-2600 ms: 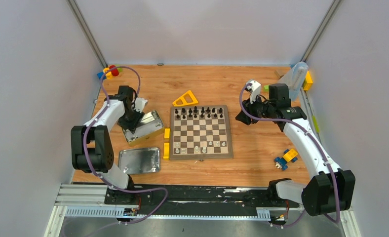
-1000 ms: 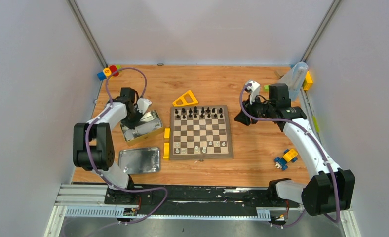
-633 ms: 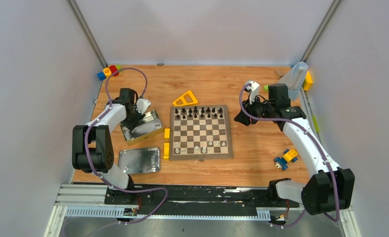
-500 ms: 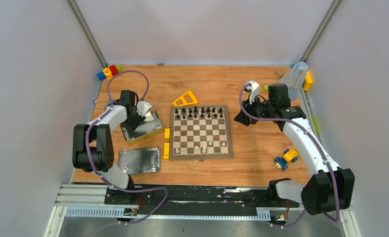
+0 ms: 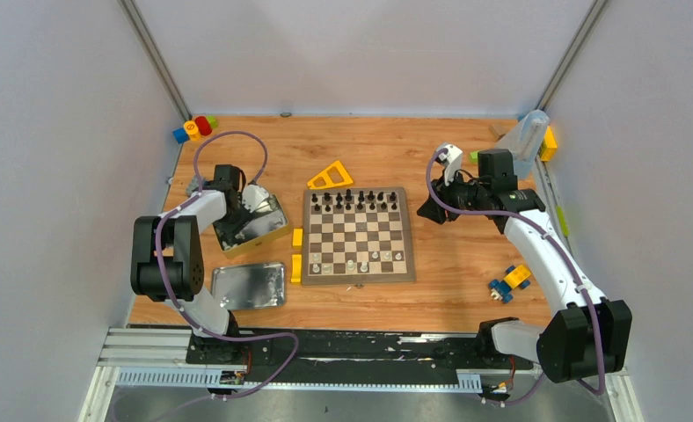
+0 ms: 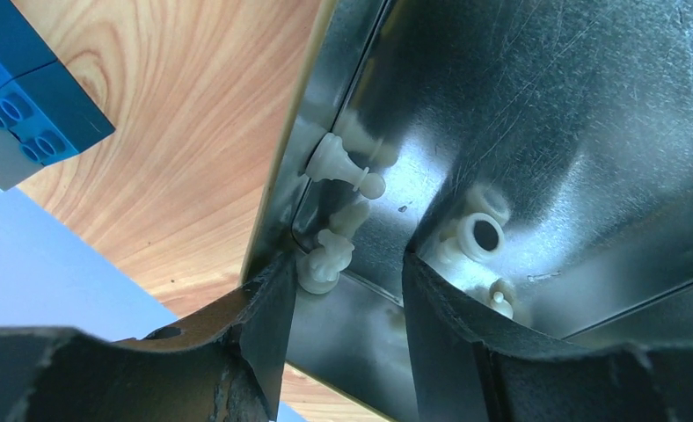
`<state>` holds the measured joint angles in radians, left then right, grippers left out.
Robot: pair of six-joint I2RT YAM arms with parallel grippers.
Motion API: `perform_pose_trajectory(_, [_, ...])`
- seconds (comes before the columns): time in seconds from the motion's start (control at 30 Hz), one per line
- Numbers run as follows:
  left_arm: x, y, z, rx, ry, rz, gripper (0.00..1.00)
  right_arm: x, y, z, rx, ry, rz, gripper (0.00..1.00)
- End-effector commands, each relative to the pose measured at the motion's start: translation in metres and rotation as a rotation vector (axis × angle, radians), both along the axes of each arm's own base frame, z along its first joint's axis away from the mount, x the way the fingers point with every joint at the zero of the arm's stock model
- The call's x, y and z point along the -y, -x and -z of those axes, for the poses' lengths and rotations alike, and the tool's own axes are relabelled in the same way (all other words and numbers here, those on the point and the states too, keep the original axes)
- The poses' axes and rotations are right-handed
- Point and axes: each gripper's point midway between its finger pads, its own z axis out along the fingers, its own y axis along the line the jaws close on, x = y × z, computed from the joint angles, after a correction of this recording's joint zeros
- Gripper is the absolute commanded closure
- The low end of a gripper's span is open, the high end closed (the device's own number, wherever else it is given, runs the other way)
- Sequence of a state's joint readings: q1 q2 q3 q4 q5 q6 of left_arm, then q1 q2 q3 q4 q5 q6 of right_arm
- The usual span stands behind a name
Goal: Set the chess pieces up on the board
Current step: Pick up the chess piece from the storage box.
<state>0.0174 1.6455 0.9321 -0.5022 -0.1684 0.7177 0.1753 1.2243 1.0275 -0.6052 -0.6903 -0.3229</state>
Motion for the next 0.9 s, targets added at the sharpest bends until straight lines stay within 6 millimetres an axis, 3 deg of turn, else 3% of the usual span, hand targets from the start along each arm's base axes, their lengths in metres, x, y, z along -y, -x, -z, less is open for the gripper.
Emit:
perform_pose_trajectory(0.0, [-0.008,0.006,0.020,-0.047,0.010,-0.008,0.45,-0.003,-0.001,-0.003,0.015,-0.014,-0.023,0.63])
perform_pose_trajectory(0.17, [-0.002,0.012,0.024,-0.058,0.046,-0.007,0.55,-0.003,-0.001,-0.001,0.008,-0.012,-0.024,0.63])
perform_pose_trajectory(0.27, [-0.002,0.010,0.023,-0.045,0.048,-0.010,0.66,-0.003,-0.001,-0.001,0.008,-0.012,-0.023,0.63])
perform_pose_trajectory(0.47, [0.008,0.003,0.010,0.004,0.108,-0.011,0.80,-0.003,-0.001,-0.001,0.005,-0.014,-0.024,0.63])
perform_pose_trajectory(0.63, [0.031,-0.002,-0.023,0.079,0.228,0.004,0.87,-0.003,-0.001,-0.001,0.001,-0.014,-0.022,0.63])
perform_pose_trajectory(0.87, [0.083,0.002,-0.085,0.204,0.498,0.111,0.90,-0.003,-0.001,0.000,-0.004,-0.015,-0.025,0.63])
